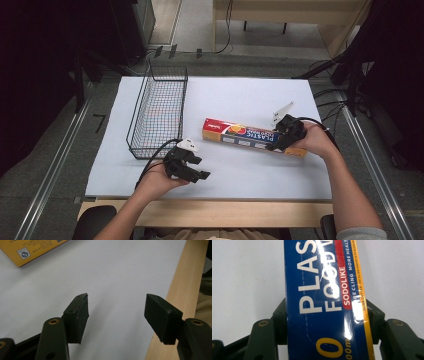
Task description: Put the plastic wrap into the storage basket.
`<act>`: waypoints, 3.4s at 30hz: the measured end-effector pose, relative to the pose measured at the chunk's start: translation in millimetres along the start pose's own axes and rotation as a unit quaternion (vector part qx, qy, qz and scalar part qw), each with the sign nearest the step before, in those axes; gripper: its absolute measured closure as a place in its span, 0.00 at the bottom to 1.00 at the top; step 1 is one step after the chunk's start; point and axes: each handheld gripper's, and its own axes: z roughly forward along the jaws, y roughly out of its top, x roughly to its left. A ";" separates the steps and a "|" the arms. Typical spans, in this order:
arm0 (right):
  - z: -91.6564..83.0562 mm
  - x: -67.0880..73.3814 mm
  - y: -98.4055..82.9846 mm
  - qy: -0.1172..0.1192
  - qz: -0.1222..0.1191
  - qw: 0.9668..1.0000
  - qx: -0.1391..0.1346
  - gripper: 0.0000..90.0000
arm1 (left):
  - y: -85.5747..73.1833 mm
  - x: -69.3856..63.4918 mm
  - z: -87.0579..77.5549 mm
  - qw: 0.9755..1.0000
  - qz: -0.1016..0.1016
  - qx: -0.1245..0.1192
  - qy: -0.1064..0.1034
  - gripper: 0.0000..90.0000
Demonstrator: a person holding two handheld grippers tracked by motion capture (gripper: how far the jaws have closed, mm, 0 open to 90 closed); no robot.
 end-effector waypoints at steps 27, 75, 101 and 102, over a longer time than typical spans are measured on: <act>-32.6 43.7 -10.8 -0.013 0.015 1.000 -0.011 0.46 | 18.4 -6.2 -15.6 0.999 0.035 -0.004 -0.011 0.37; -19.1 113.5 14.3 0.057 -0.089 0.994 -0.003 0.46 | 76.3 -34.1 4.9 0.984 0.161 0.055 -0.047 0.21; -19.7 134.3 47.3 0.041 -0.140 0.989 -0.006 0.46 | 77.4 -49.7 37.9 0.969 0.212 0.127 -0.015 0.27; -19.9 134.1 47.8 0.045 -0.136 0.990 0.000 0.46 | 76.7 -49.7 38.1 0.969 0.213 0.124 -0.020 0.27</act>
